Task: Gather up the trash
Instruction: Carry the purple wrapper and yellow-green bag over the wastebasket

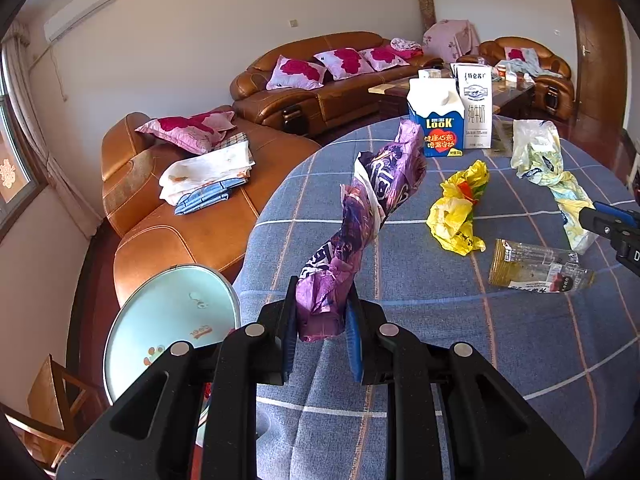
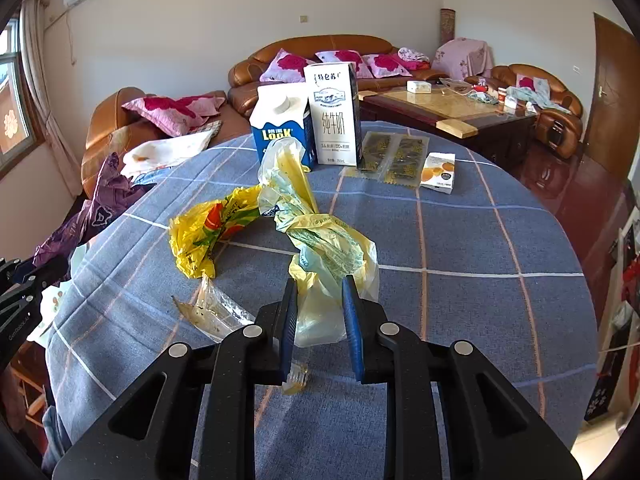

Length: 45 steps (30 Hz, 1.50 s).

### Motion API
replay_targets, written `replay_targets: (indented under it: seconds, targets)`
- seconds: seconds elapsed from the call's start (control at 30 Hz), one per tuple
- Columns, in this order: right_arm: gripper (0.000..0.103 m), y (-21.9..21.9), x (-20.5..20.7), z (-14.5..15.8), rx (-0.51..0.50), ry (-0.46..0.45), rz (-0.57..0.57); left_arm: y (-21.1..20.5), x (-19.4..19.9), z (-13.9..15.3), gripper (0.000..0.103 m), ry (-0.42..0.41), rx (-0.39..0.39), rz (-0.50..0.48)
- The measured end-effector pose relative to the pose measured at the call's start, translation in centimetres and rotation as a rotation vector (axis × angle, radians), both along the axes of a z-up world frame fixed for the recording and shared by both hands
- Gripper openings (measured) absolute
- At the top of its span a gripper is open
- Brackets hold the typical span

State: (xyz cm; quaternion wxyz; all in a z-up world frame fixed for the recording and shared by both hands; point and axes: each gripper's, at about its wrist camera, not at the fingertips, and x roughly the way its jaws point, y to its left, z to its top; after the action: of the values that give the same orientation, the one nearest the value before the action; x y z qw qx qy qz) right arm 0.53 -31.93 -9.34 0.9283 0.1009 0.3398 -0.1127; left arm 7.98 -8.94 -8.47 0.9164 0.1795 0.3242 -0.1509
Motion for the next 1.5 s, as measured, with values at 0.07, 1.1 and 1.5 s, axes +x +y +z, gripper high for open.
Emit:
replay_targets:
  seconds: [0.07,1.1,1.5]
  targets:
    - [0.023,0.0,-0.3,0.4,0.003,-0.016,-0.004,0.0,-0.3,0.3,0.021,-0.006,-0.003,0.000]
    - [0.023,11.1,6.8,3.8,-0.030,-0.127,0.329,9.5,-0.5,4.1,0.021,-0.104,-0.048,0.279]
    - [0.023,16.1,10.8,3.9,-0.047,-0.132,0.451,12.7,0.0,4.3,0.021,-0.117,-0.033,0.375]
